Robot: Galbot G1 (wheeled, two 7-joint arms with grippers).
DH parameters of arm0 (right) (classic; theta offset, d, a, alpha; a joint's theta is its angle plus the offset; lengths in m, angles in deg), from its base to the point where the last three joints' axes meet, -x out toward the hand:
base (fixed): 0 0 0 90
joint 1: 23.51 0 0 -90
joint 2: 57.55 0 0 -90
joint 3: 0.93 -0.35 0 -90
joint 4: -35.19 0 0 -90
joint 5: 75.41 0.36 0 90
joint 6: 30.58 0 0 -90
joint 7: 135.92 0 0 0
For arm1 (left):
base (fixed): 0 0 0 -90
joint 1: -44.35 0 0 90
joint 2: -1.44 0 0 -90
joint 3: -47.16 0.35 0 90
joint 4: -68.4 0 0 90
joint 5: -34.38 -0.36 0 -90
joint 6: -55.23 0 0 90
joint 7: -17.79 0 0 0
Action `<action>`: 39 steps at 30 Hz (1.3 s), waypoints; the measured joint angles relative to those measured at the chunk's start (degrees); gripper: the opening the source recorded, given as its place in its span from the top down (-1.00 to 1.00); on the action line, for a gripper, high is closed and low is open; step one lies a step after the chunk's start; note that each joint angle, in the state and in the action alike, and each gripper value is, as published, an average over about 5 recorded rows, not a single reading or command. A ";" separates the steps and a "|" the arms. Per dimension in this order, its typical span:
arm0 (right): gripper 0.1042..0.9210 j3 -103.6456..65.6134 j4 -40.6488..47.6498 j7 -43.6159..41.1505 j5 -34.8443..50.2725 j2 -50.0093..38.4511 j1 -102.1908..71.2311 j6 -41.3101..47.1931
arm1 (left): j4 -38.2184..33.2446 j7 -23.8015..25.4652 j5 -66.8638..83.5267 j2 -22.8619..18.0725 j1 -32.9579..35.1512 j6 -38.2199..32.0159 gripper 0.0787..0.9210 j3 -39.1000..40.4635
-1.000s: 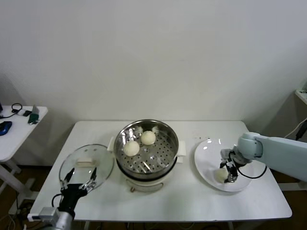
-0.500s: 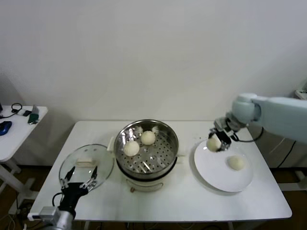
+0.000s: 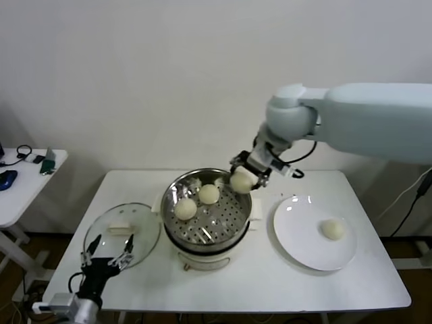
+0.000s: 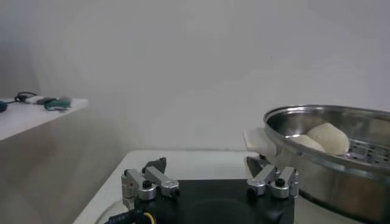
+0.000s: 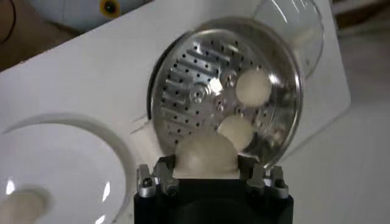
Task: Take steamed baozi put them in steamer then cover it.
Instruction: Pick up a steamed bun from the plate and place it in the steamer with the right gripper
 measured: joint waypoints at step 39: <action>-0.73 -1.63 6.26 5.56 -15.94 14.31 -19.43 -4.12 | -0.05 0.01 -0.21 -0.40 0.58 -0.28 -0.77 -0.11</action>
